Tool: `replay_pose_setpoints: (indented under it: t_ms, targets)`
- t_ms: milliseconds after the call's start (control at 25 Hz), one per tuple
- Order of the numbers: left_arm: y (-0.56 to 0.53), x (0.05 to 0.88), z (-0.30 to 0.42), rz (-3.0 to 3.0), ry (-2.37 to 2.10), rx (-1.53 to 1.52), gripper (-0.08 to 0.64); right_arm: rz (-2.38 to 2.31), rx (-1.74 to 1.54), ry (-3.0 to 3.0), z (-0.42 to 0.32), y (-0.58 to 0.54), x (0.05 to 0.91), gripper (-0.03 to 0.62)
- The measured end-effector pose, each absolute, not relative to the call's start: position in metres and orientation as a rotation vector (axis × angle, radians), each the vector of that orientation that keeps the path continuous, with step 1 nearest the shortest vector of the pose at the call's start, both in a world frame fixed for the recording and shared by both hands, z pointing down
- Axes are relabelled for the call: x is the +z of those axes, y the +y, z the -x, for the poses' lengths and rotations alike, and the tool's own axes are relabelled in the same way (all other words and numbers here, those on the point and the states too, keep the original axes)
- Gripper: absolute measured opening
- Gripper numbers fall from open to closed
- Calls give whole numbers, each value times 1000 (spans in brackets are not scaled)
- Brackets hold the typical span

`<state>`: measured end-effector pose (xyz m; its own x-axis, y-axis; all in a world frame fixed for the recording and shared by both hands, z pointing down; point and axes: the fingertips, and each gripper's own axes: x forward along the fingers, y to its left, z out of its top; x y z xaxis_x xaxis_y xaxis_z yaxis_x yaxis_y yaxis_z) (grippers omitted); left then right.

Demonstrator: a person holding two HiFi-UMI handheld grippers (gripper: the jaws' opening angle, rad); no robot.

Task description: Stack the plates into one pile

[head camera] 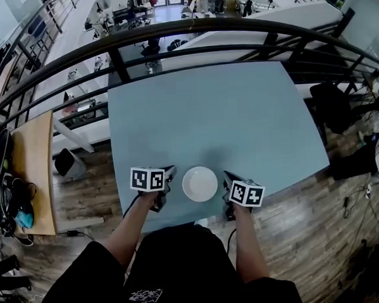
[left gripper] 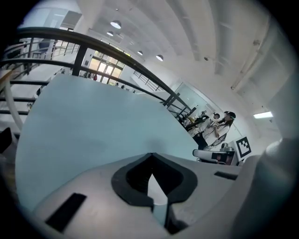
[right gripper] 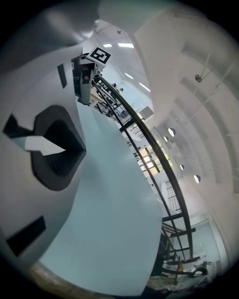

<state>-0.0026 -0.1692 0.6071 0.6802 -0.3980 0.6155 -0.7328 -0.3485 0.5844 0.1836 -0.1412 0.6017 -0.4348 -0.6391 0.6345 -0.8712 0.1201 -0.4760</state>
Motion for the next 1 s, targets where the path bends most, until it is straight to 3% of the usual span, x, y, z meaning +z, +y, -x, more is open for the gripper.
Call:
replay_pose_setpoints:
  t_ms: [1000]
  targets:
    - [-245, 383, 5, -2511, -1198, 185, 8, -1794, 534, -2514, -189, -201, 370, 6]
